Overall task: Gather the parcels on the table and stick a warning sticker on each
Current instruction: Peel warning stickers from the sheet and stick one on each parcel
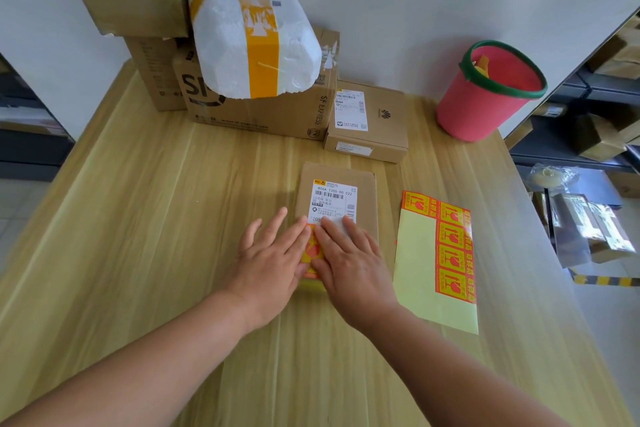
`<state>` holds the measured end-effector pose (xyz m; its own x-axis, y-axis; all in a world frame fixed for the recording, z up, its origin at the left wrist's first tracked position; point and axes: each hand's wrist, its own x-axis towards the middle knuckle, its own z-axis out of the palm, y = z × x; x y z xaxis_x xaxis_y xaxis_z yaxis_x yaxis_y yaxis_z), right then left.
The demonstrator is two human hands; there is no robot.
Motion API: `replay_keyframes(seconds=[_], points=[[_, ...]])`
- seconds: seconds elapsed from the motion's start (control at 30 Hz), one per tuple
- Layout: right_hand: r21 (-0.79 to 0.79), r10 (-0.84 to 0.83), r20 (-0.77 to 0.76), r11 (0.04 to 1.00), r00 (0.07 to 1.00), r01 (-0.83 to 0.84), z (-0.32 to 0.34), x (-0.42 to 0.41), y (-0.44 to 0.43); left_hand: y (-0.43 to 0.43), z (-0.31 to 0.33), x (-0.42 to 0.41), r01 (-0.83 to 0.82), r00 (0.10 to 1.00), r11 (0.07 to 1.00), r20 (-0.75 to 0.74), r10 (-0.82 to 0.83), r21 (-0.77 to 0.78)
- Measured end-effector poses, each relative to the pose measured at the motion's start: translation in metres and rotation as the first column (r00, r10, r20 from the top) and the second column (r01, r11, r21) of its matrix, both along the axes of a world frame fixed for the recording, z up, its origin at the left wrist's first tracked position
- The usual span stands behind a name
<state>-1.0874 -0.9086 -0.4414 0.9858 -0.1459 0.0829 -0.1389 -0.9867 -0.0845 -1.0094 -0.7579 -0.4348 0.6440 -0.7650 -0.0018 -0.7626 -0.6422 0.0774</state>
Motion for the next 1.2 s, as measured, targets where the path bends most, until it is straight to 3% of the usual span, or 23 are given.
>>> replay_keyframes(seconds=[0.5, 0.73, 1.0, 1.2], points=[[-0.034, 0.011, -0.014, 0.999, 1.0, -0.012, -0.002, -0.017, 0.01, 0.004, -0.008, -0.007, -0.044, 0.999, 0.998, -0.013, 0.045, 0.039], [-0.062, 0.143, -0.054, 0.987, 0.988, -0.146, -0.006, -0.03, 0.011, 0.01, -0.011, -0.008, -0.077, 0.988, 0.995, -0.127, 0.083, 0.057], [-0.053, 0.198, -0.078, 0.978, 0.977, -0.202, -0.003, -0.037, -0.001, 0.013, -0.006, -0.011, -0.161, 0.947, 0.987, -0.278, 0.162, 0.028], [-0.026, 0.209, -0.125, 0.977, 0.97, -0.214, -0.005, -0.039, -0.005, 0.008, -0.007, -0.009, -0.194, 0.921, 0.977, -0.326, 0.214, 0.091]])
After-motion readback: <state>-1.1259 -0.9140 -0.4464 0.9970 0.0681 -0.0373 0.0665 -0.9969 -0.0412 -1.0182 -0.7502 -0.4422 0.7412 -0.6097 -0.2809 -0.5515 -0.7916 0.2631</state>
